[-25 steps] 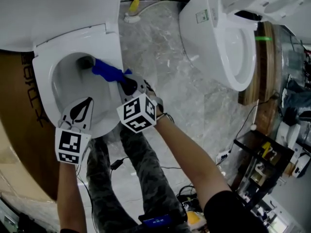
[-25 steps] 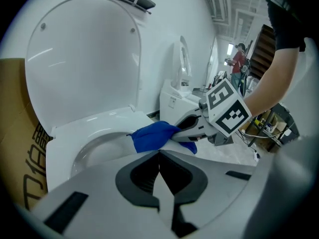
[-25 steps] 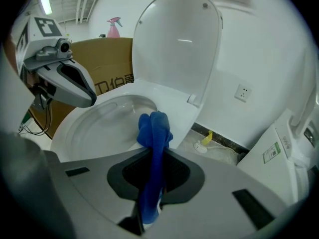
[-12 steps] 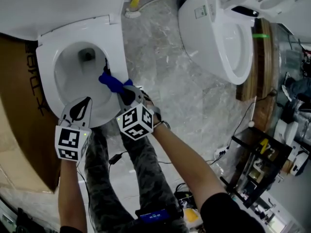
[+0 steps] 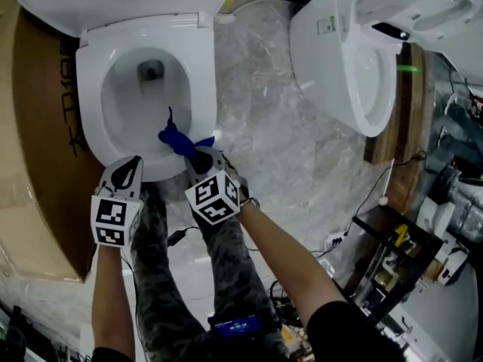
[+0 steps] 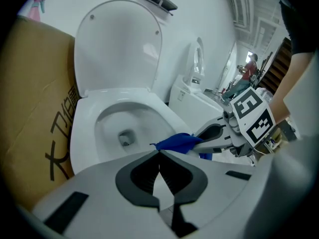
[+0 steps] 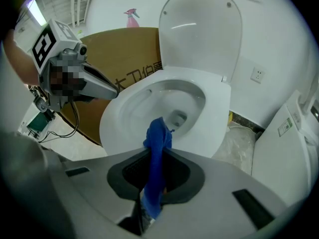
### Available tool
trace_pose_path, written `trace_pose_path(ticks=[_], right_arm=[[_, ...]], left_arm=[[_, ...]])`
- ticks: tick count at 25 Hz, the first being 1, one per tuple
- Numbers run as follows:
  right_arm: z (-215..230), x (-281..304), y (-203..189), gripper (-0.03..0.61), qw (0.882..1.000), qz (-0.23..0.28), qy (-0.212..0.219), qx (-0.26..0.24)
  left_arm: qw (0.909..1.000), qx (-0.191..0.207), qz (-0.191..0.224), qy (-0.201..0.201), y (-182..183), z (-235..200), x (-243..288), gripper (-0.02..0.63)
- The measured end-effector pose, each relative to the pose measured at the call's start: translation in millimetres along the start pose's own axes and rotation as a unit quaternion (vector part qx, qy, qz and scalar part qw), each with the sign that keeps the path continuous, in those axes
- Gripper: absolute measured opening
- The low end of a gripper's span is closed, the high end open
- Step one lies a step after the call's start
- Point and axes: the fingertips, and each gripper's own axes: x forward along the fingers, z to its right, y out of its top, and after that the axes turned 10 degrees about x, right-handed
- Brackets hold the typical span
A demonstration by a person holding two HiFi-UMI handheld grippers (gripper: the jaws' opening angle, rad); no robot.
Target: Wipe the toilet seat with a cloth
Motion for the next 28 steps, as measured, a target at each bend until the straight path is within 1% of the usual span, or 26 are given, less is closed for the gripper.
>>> trace_pose_path(ticks=[7,14,23,26,28], right_arm=[[-42.6,12.1,0.8,0.048,0.999,-0.013,0.034,0.011],[-74.0,24.9,7.2,0.048,0.997,-0.022,0.069,0.016],[-126.6,38.1,12.2,0.048,0.993,-0.031,0.116,-0.005],[-146.6,45.6,19.7,0.048,0.990,-0.026,0.140,-0.007],[-158.3,49.9,23.3,0.048,0.987,-0.033,0.156,-0.009]], left_arm=[[0.9994,-0.028,-0.011,0.018,-26.2,-8.6,-10.6,0.011],[0.9980,-0.051,-0.015,0.035,-41.0,-18.6,-19.4,0.011],[0.9955,-0.075,-0.013,0.057,-52.0,-30.1,-31.9,0.011],[0.9941,-0.086,-0.012,0.065,-56.6,-33.4,-38.7,0.011],[0.9925,-0.096,-0.011,0.075,-59.4,-35.7,-43.4,0.012]])
